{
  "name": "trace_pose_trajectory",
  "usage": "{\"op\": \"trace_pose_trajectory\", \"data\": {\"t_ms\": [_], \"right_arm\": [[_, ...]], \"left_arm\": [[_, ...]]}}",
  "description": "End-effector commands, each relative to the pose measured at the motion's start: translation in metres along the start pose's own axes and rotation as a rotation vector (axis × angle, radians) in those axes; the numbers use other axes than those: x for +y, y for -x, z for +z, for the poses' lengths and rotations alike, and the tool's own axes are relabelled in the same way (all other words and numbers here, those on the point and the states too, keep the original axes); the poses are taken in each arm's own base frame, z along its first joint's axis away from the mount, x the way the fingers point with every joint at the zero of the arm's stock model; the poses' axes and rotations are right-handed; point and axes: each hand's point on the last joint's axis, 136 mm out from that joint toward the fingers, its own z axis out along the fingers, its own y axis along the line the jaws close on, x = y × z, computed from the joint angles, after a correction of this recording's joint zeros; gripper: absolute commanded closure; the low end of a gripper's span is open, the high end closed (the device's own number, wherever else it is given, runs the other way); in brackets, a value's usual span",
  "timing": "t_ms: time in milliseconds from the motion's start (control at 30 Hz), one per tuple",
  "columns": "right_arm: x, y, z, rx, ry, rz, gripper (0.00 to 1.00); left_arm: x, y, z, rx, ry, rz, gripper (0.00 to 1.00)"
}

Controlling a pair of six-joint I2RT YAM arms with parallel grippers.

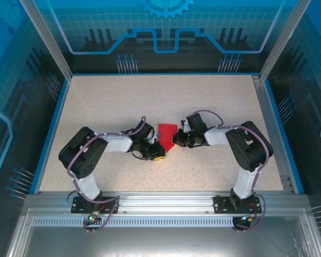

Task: Fold a paper plane with a square sheet of paper (pick it up from the middle)
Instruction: Third fold the triangle at the center of the table.

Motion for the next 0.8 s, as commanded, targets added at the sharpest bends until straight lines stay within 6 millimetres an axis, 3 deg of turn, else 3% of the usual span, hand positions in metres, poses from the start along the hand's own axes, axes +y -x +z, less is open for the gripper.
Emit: {"op": "trace_pose_trajectory", "data": {"t_ms": [0, 267, 400, 600, 767], "right_arm": [[-0.036, -0.022, 0.002, 0.052, -0.147, 0.039, 0.98], [-0.037, -0.023, 0.003, 0.053, -0.148, 0.043, 0.98], [-0.037, -0.023, 0.004, 0.053, -0.146, 0.048, 0.98], [-0.038, -0.024, 0.004, 0.053, -0.147, 0.054, 0.98], [-0.036, -0.023, 0.002, 0.049, -0.142, 0.048, 0.98]], "left_arm": [[0.029, -0.032, -0.005, 0.086, 0.078, -0.101, 0.80], [-0.024, -0.007, -0.035, -0.054, -0.049, 0.004, 0.79], [-0.034, 0.012, -0.035, -0.095, -0.077, 0.004, 0.78], [-0.029, 0.026, -0.014, -0.081, -0.084, -0.032, 0.77], [0.010, 0.010, -0.002, -0.027, 0.038, -0.101, 0.79]]}}
